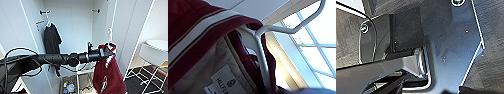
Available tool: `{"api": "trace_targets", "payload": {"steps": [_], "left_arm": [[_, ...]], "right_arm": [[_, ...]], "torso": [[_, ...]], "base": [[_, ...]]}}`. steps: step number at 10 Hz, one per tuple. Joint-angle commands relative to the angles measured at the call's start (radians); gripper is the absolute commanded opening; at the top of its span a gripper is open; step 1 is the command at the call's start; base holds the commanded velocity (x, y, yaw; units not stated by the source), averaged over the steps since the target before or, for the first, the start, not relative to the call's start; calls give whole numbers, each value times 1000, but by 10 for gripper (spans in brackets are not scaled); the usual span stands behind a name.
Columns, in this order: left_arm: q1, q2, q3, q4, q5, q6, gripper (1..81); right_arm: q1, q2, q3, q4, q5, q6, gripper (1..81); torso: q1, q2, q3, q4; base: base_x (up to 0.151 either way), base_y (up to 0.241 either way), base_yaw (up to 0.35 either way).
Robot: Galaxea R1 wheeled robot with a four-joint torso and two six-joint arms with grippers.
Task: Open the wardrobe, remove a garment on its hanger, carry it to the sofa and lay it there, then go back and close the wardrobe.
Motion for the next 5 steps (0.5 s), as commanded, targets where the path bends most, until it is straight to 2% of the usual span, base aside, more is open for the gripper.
{"api": "trace_targets", "payload": {"steps": [1, 5], "left_arm": [[-184, 5, 21, 35, -90, 20, 10], [-190, 2, 26, 39, -85, 20, 10]], "right_arm": [[31, 0, 2, 8, -37, 0, 811], [31, 0, 2, 8, -34, 0, 811]], "torso": [[0, 0, 0, 0], [0, 0, 0, 0]], "base": [[0, 0, -189], [0, 0, -192]]}}
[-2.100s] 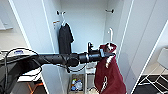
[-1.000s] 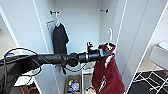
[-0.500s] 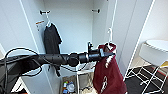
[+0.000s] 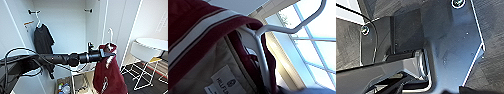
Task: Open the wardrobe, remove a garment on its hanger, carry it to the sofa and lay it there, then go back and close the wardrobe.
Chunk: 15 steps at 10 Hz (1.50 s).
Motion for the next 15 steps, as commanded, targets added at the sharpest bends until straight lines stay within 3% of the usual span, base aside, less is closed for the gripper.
{"api": "trace_targets", "payload": {"steps": [1, 15], "left_arm": [[-197, 4, 29, 39, -91, 20, 10], [-202, 29, 33, 39, -89, 20, 10]], "right_arm": [[30, 2, 2, 8, -52, 0, 811], [33, 0, 2, 9, -52, 0, 811]], "torso": [[0, 0, 0, 0], [0, 0, 0, 0]], "base": [[0, 0, -197], [0, 0, -198]]}}
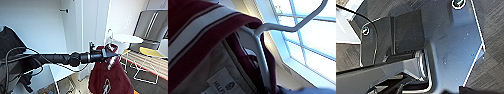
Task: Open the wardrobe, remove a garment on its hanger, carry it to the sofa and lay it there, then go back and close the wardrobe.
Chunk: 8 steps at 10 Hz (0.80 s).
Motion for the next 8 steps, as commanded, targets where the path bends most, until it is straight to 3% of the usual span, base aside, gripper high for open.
{"api": "trace_targets", "payload": {"steps": [1, 8], "left_arm": [[-191, 12, 17, 39, -101, 28, 10], [-191, 17, 17, 39, -101, 28, 10]], "right_arm": [[29, 0, 2, 10, -53, 0, 811], [28, 0, 2, 10, -53, 0, 811]], "torso": [[0, 0, 0, 0], [0, 0, 0, 0]], "base": [[0, 0, -200], [0, 0, -203]]}}
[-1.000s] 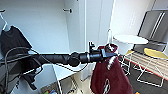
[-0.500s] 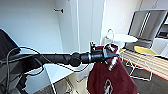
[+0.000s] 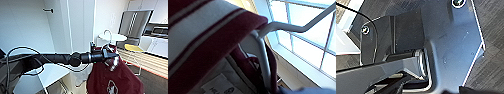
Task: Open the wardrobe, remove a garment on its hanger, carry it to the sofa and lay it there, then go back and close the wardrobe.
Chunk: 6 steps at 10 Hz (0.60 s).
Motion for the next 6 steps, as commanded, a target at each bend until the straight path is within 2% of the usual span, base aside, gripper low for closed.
{"api": "trace_targets", "payload": {"steps": [1, 6], "left_arm": [[-187, 8, 16, 39, -100, 27, 10], [-187, 19, 16, 40, -100, 27, 10]], "right_arm": [[31, 0, 3, 10, -53, 0, 811], [32, 0, 3, 10, -53, 0, 811]], "torso": [[0, 0, 0, 0], [0, 0, 0, 0]], "base": [[0, 0, -203], [0, 0, -204]]}}
